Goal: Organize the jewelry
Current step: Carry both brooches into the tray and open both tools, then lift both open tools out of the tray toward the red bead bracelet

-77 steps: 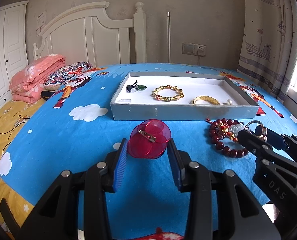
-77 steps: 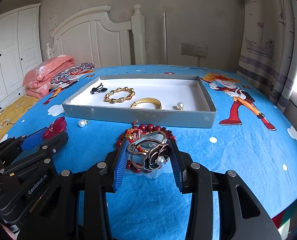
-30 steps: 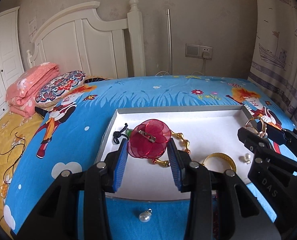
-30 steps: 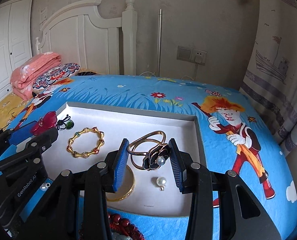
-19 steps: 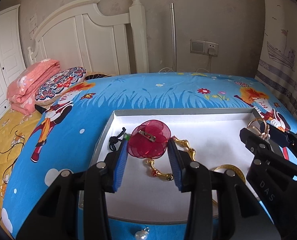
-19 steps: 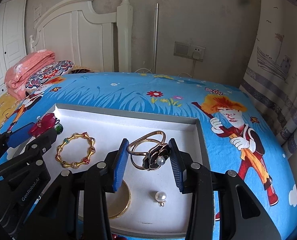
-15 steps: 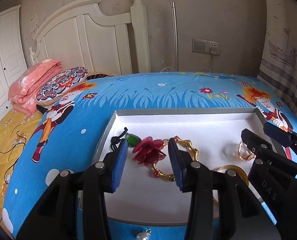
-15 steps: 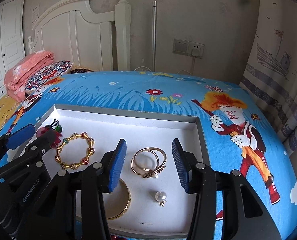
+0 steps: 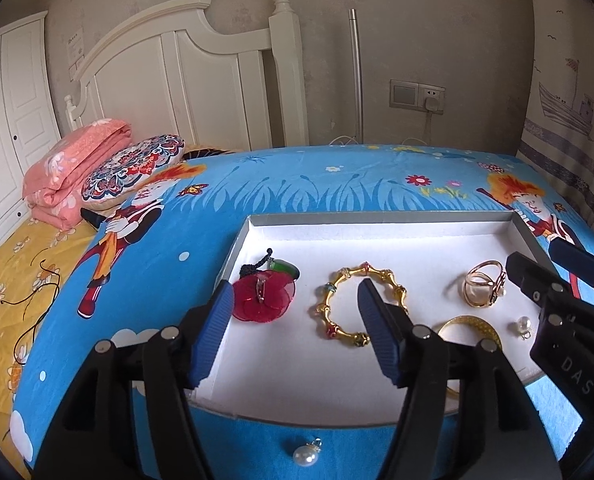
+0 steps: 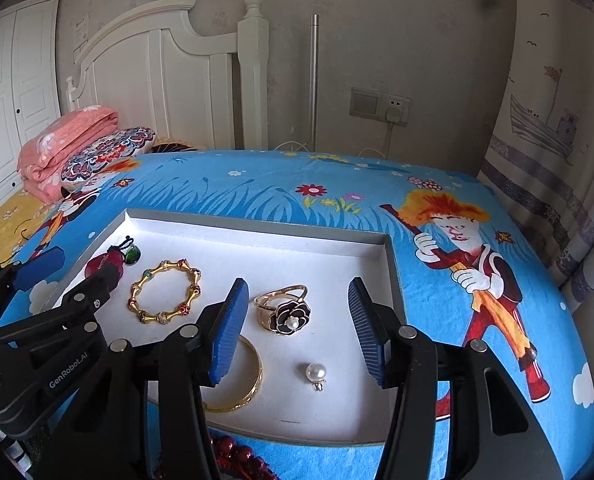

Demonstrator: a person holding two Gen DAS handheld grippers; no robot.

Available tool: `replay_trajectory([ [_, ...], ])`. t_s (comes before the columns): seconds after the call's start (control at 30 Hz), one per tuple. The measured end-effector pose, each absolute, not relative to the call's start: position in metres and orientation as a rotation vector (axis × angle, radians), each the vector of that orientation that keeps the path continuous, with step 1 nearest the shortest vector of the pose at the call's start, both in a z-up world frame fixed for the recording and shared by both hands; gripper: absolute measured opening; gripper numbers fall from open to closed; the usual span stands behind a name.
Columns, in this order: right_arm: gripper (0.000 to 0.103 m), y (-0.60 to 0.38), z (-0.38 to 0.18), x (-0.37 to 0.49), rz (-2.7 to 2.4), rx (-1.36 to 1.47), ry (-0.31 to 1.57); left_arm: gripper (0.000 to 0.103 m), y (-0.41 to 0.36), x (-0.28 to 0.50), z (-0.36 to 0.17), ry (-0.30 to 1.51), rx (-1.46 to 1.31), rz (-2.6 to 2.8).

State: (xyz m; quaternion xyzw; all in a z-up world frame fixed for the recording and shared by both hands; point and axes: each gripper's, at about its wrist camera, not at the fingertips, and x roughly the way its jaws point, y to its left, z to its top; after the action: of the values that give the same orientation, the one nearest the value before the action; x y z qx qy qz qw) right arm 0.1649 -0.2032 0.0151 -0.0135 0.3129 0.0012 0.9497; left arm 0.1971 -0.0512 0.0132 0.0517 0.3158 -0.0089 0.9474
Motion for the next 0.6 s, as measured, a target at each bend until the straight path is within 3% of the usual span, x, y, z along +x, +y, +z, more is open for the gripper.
replay_trajectory([
  [0.3,0.050,-0.209,0.018,0.100,0.044,-0.022,0.590,0.079,-0.046,0.142,0.020,0.578,0.092,-0.036],
  [0.6,0.050,-0.209,-0.009,0.042,0.056,0.032,0.605,0.079,-0.039,0.081,-0.003,0.572,0.131,-0.051],
])
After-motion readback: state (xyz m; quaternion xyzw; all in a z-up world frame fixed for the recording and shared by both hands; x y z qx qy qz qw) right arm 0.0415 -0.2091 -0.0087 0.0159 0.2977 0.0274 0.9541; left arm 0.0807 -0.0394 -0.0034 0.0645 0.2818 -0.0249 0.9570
